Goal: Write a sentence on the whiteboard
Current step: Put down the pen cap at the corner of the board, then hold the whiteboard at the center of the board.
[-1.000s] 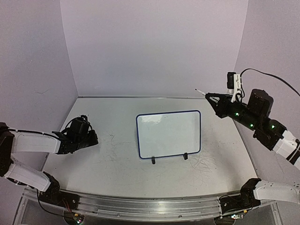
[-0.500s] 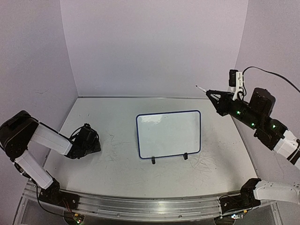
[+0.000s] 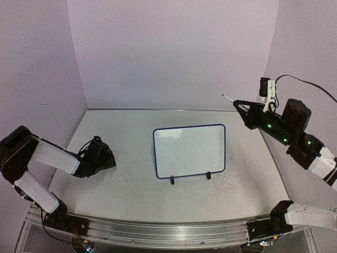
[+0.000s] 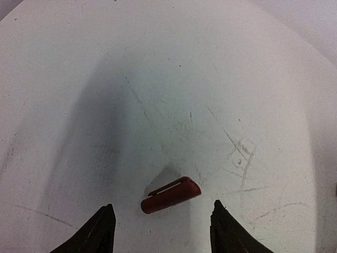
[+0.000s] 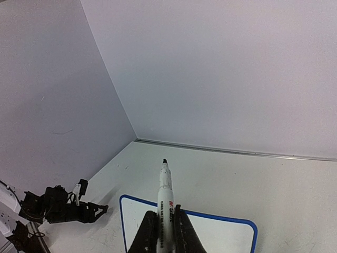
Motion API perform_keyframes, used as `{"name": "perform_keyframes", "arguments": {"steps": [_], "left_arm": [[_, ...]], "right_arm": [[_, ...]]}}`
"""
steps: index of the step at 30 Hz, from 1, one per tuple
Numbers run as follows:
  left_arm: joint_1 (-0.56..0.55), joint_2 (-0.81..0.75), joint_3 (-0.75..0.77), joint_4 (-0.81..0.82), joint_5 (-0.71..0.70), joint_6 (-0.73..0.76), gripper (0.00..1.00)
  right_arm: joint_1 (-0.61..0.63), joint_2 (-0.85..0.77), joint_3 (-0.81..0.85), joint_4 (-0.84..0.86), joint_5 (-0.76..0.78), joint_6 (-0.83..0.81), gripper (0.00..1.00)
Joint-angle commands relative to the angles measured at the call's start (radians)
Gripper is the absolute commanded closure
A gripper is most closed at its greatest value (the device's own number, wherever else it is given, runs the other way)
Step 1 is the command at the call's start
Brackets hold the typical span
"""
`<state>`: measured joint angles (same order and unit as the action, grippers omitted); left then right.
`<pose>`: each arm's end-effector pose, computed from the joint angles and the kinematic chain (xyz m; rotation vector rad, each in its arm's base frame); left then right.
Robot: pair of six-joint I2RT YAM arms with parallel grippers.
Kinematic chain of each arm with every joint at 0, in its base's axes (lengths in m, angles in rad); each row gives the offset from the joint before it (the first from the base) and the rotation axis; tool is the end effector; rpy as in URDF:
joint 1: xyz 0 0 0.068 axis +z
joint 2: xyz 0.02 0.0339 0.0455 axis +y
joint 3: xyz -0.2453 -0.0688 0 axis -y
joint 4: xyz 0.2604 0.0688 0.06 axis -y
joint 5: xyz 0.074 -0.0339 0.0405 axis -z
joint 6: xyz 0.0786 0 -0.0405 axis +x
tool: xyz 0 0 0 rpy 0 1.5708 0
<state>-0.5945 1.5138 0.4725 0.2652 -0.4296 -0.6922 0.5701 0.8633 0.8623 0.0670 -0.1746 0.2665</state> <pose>0.2612 -0.1371 0.0621 -0.3167 2.2449 -0.1743 0.2217 0.1584 0.3697 -0.3783 1.5128 0.7979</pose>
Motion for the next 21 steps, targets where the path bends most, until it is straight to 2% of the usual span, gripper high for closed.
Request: {"name": "perform_keyframes", "arguments": {"steps": [1, 6, 10, 15, 21], "left_arm": [[0.001, -0.159, 0.053, -0.192, 0.002, -0.035, 0.30], [0.003, -0.328, 0.112, -0.410, 0.000, -0.040, 0.20], [0.005, -0.441, 0.145, -0.479, 0.068, -0.007, 0.17], [0.006, -0.426, 0.215, -0.423, 0.331, 0.097, 0.16], [0.011, -0.372, 0.227, -0.210, 0.636, 0.159, 0.14]], "right_arm": [[-0.001, -0.004, 0.052, 0.031, 0.041, -0.013, 1.00], [-0.001, 0.015, 0.074, -0.012, 0.093, -0.042, 1.00], [-0.001, 0.034, 0.096, -0.096, 0.166, -0.048, 1.00], [-0.001, 0.082, 0.125, -0.198, 0.175, -0.041, 1.00], [0.000, 0.098, 0.151, -0.269, 0.144, -0.026, 1.00]]}}
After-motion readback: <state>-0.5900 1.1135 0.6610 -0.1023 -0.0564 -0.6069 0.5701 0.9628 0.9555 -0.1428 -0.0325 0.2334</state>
